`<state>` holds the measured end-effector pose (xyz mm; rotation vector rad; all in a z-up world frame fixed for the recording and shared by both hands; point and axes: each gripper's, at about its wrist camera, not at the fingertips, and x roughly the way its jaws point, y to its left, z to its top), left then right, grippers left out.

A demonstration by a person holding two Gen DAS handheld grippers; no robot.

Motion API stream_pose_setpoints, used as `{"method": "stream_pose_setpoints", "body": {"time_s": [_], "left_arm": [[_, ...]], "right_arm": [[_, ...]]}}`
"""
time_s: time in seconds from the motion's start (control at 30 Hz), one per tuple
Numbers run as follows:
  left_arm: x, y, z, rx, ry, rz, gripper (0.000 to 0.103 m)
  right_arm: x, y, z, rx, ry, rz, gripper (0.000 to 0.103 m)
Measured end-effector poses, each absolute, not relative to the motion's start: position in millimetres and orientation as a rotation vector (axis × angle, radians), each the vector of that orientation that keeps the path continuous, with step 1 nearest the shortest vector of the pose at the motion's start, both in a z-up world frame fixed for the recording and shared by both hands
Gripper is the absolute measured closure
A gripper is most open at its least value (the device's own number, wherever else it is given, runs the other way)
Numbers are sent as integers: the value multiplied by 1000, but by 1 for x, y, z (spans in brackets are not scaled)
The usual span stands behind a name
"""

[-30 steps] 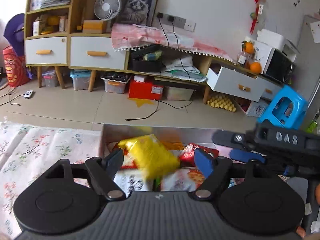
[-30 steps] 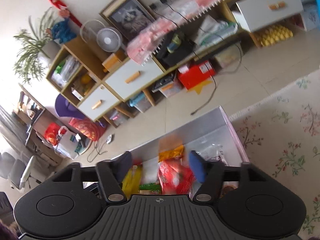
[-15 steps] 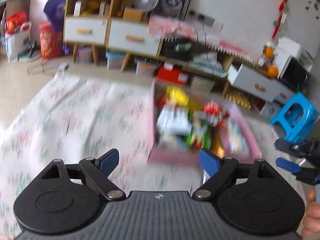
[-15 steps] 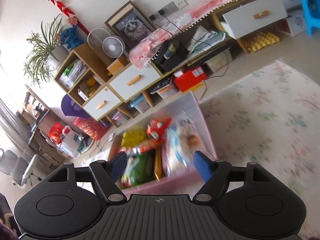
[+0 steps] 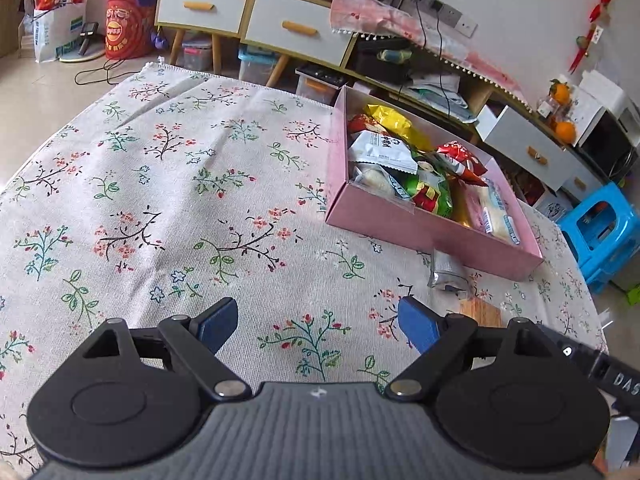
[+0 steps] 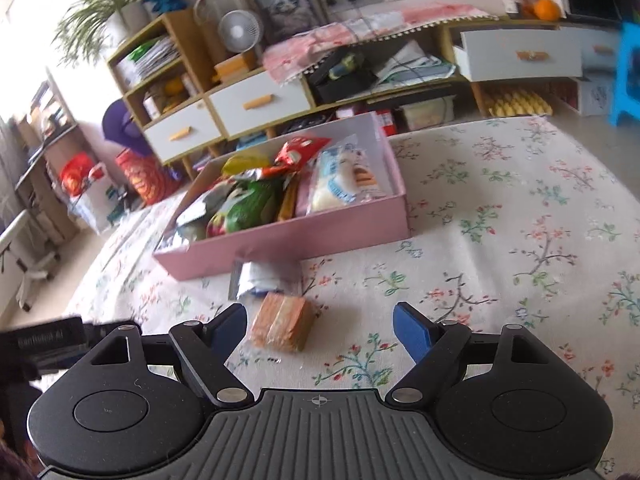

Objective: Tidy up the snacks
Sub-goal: 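Move both grippers back toward the silver packet and wafer biscuit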

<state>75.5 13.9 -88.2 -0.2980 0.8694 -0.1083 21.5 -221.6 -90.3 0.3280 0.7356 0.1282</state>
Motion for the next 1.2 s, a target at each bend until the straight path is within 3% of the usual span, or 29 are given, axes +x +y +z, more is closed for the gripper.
{"method": "stream_pose_setpoints", "body": {"time_s": [0.7, 1.2], "left_arm": [[69, 5, -90, -308, 873, -102, 13], [74, -11, -93, -148, 897, -23, 8]], "right_arm": [[26, -195, -105, 267, 762, 180, 21], [40, -183, -112, 235, 769, 189, 21]]}}
